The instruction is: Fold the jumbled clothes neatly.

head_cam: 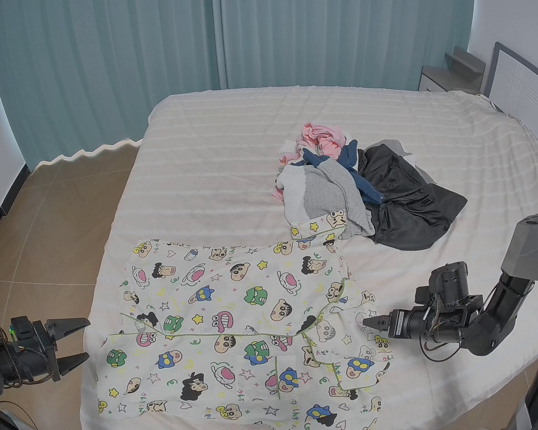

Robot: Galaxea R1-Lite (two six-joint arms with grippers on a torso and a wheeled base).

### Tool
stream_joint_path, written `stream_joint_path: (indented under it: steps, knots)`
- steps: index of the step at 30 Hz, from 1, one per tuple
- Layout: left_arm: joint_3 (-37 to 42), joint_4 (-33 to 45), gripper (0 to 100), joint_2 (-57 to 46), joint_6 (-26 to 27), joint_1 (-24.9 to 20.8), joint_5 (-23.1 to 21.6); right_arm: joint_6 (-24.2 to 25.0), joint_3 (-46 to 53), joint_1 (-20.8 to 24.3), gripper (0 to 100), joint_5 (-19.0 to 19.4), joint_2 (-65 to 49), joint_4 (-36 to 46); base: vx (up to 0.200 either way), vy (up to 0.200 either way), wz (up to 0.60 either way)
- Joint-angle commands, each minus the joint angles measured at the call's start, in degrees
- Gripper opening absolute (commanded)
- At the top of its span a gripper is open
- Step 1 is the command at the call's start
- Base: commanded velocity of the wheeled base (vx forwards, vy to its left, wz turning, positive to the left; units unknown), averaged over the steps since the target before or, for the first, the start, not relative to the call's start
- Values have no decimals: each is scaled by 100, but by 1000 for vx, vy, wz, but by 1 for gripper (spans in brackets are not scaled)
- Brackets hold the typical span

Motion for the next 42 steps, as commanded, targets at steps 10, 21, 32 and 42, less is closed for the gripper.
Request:
stream_joint_path:
  steps: [10,21,32,42]
  knots:
    - [92,-25,100,307,6,30,-79,-166,-588,73,100,14,773,-47,0,0,0]
    - [92,-25,100,324,6,39,-79,-193,-782,65,100,14,1081,-90,0,0,0]
    - [92,-25,100,324,6,48,-79,-17,-738,-41,100,32,1107,-293,0,0,0]
    - [92,-7,100,315,6,48,-79,414,-747,-15,100,41,1248,-284,0,0,0]
